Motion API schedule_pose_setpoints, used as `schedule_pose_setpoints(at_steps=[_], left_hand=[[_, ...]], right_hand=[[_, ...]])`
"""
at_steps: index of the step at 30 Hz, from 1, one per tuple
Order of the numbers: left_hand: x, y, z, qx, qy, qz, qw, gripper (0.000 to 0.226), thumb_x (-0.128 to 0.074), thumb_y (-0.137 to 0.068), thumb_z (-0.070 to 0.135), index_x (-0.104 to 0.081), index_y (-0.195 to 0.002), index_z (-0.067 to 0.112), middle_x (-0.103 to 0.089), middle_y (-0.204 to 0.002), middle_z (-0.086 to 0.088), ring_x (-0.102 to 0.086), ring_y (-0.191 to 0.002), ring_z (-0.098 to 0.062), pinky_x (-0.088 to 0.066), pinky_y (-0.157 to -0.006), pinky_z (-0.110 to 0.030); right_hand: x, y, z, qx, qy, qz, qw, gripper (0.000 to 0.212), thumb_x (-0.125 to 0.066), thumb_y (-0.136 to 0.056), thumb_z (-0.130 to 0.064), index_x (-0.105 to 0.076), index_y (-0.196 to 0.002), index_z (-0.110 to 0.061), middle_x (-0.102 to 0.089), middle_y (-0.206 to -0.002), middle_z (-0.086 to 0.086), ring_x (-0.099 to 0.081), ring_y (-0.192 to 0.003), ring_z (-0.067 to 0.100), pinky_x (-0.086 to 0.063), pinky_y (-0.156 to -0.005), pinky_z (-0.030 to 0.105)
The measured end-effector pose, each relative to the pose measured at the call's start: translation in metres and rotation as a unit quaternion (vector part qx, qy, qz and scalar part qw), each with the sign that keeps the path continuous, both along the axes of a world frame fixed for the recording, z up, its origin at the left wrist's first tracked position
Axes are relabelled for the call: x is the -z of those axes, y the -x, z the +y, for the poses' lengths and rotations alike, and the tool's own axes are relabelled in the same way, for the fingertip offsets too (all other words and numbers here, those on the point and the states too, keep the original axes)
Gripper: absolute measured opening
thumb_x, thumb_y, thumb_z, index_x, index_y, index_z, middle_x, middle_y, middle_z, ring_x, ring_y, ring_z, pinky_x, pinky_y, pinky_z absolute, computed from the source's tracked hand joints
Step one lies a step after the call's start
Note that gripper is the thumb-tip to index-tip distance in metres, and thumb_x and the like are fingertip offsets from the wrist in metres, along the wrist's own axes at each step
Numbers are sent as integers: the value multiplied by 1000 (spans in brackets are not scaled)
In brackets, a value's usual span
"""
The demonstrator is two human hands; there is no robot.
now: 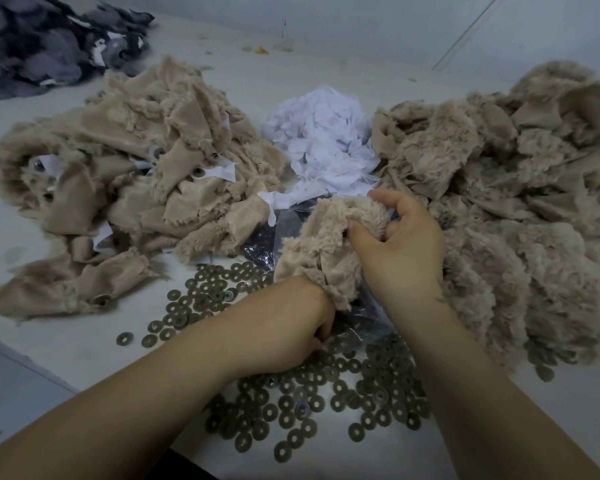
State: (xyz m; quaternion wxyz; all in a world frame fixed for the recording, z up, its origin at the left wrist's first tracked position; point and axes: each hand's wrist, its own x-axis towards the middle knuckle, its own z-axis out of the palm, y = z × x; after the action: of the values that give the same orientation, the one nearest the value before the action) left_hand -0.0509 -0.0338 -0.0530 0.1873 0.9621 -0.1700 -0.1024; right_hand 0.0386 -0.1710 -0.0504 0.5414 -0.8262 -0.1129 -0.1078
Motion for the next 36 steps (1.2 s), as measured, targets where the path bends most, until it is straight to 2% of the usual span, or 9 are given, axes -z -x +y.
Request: schedule_pose_setpoints(at_steps=[3,7,9,11,14,16,20,25,36], left_hand=[[-1,-1,2,-9,20,15,1000,11,-68,-85,11,-75,-87,19,-69,-86,7,-60,-77,-5,-53,-73,-26],[-16,-1,7,-54,120,-14,991,12,-75,-84,14,-73,-79,25,-66,-77,17,-61,-71,6,-45,-64,-7],[-28,0,4,-101,251,-68,960,23,-75,-83,8,-70,-78,29,-66,-73,15,-63,-60,6,-47,-57,-7],[-35,-3,-1,-137,315,-180,922,27,-74,-82,1,-72,-83,28,-67,-77,9,-66,-66,-3,-52,-60,-15],[-35,-12,-8,-184,212,-317,906,16,-75,-80,3,-75,-86,19,-66,-82,10,-60,-78,-2,-47,-74,-13],[-31,-15,-9,-201,175,-344,900,10,-75,-81,5,-76,-86,14,-66,-80,9,-57,-77,-2,-43,-75,-11],[-20,-17,-13,-185,138,-400,887,7,-72,-84,2,-75,-86,8,-69,-82,-3,-63,-79,-15,-46,-75,-21],[-20,-19,-13,-228,198,-370,879,10,-73,-83,4,-76,-87,13,-70,-83,4,-58,-80,-1,-41,-79,-5],[-18,-24,-13,-285,197,-368,863,7,-69,-86,4,-71,-83,9,-66,-78,1,-54,-74,-4,-41,-71,-9]], right_hand=[[-1,0,0,-1,1,2,1000,41,-75,-86,-23,-60,-124,-25,-39,-50,-6,-40,-39,5,-33,-39,12],[-2,2,1,0,4,1,1000,40,-76,-85,-24,-60,-122,-27,-39,-49,-8,-41,-38,4,-33,-39,12],[-3,2,3,3,7,0,1000,39,-77,-83,-23,-60,-118,-30,-41,-50,-10,-41,-39,4,-33,-40,13],[-3,4,5,-2,12,4,1000,42,-77,-80,-19,-60,-115,-34,-43,-55,-11,-42,-41,3,-32,-40,12],[-3,9,6,-17,13,-4,1000,44,-75,-79,-16,-58,-112,-38,-43,-46,-12,-42,-37,3,-31,-38,12],[-3,10,6,-18,15,-2,1000,42,-75,-80,-15,-58,-112,-37,-43,-44,-11,-41,-36,4,-31,-37,13],[-4,9,5,-21,9,5,1000,39,-76,-80,-17,-60,-111,-34,-45,-45,-9,-41,-36,5,-32,-36,12],[-4,8,5,-18,16,2,1000,35,-76,-82,-18,-60,-110,-32,-44,-41,-11,-42,-36,5,-33,-37,14],[-3,10,6,-17,17,0,1000,34,-79,-80,-32,-60,-108,-36,-46,-40,-16,-40,-35,7,-31,-39,20]])
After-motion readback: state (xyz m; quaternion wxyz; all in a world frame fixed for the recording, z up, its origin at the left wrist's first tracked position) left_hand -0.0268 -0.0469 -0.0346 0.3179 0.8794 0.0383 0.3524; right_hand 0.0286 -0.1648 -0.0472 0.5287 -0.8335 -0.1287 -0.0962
